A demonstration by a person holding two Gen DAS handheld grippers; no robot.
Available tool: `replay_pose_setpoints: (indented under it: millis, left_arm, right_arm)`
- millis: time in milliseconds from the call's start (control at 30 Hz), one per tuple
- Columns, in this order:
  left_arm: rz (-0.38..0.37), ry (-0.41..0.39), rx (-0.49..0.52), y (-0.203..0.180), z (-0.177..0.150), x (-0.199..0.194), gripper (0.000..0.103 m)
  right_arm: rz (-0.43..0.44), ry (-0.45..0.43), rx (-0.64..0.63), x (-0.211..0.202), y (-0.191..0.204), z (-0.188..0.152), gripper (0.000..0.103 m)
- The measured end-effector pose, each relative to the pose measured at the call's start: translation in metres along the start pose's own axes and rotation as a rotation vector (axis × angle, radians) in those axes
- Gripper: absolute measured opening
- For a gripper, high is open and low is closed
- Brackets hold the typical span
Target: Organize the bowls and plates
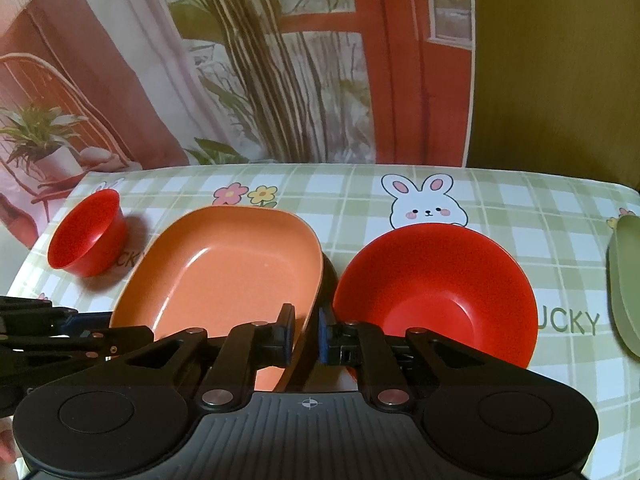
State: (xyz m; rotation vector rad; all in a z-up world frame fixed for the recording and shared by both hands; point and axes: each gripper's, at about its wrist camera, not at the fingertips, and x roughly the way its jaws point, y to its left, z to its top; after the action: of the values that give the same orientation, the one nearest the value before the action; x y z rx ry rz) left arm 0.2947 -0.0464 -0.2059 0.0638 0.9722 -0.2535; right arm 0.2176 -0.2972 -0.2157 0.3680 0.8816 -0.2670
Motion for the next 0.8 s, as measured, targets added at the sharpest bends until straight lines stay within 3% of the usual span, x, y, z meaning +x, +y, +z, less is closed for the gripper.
replay_pose_setpoints:
  millis: [133,567,800]
  left_arm:
    - [0.013,-0.016,-0.021,0.003,0.0,-0.004,0.033]
    - [0.008,-0.077,-0.04,-0.007,-0.004,-0.032,0.035]
    - [-0.016,-0.165,-0.029,-0.033,0.003,-0.051,0.036]
  right_arm:
    - [0.0,-0.018,-0.009,-0.009,-0.002,-0.001,0.018]
    - [0.015,-0.091,-0.006,-0.048,-0.008,-0.01,0.019]
    - [-0.023,-0.148,0.002,-0.072,-0.036,-0.016,0.019]
